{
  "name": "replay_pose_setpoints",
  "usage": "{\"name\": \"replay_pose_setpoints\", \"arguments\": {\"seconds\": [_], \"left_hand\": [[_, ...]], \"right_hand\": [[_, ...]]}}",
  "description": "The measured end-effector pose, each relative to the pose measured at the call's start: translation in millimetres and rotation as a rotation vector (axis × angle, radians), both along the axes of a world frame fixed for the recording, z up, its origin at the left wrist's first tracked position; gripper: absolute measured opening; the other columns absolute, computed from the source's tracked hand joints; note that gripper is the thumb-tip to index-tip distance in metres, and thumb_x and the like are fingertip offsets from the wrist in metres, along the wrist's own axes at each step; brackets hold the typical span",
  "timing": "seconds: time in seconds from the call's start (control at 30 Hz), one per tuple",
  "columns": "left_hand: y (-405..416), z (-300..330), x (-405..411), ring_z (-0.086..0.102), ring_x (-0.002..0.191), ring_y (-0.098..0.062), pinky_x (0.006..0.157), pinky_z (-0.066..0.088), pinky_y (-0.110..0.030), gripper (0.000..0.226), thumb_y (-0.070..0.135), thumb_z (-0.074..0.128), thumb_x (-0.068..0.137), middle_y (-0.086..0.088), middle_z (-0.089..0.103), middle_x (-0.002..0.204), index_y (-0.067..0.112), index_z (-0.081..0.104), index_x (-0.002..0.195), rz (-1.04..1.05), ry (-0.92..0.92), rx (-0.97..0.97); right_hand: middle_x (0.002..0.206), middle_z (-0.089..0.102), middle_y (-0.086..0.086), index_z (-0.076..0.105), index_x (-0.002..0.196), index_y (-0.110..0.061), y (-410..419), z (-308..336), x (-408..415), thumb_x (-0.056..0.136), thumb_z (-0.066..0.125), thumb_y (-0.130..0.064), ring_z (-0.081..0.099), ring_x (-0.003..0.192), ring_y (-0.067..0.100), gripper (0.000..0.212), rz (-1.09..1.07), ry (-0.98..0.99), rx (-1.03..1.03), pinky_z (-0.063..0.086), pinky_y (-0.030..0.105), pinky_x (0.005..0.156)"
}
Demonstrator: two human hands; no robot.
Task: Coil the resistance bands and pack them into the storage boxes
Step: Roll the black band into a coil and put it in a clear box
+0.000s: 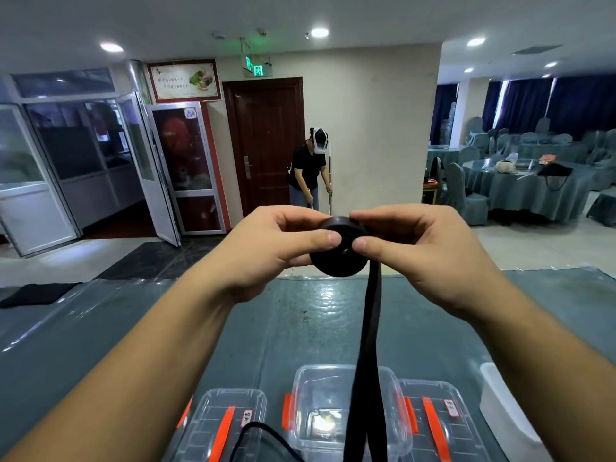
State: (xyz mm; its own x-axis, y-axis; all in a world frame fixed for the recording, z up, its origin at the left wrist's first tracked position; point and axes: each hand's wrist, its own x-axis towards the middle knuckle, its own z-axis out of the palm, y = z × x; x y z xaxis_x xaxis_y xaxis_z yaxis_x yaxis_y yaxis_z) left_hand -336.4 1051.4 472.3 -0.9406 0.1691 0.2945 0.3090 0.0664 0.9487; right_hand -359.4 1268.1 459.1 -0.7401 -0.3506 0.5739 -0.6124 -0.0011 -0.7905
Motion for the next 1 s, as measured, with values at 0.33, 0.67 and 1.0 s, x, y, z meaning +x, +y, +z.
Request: {"name": "replay_pose_setpoints", "arguments": {"seconds": [0.33, 0.67, 1.0], "left_hand": [[-1.6, -3.2, 3.0, 0.075, 0.090, -0.020, 0.078, 0.059, -0.027, 0.027, 0.018, 0.080, 0.076, -0.012, 0.076, 0.094, 0.007, 0.075, 0.100, -0.056, -0.013, -0.142], [2.9, -13.3, -0.4, 0.074, 0.097, -0.025, 0.088, 0.060, -0.036, 0.029, 0.015, 0.081, 0.080, -0.015, 0.076, 0.103, 0.006, 0.075, 0.106, -0.038, -0.014, 0.000], [3.0, -15.3, -5.9, 0.055, 0.096, -0.036, 0.101, 0.054, -0.049, 0.023, 0.017, 0.081, 0.083, -0.019, 0.070, 0.102, 0.004, 0.076, 0.101, -0.015, -0.041, 0.131]], "right_hand": [[0.102, 0.081, -0.005, 0.077, 0.111, -0.017, 4.6, -4.8, -3.2, 0.081, 0.079, 0.004, 0.076, 0.100, 0.010, 0.036, 0.045, -0.019, 0.036, 0.057, 0.020, 0.088], [0.101, 0.081, -0.003, 0.077, 0.112, -0.018, 0.8, -9.6, -4.3, 0.080, 0.081, -0.003, 0.077, 0.100, 0.013, 0.036, -0.019, -0.004, -0.071, 0.060, 0.031, 0.093], [0.108, 0.080, 0.002, 0.074, 0.120, -0.014, -4.0, -18.9, -4.4, 0.080, 0.080, -0.003, 0.075, 0.105, 0.018, 0.042, -0.020, -0.014, -0.138, 0.059, 0.035, 0.096]]}}
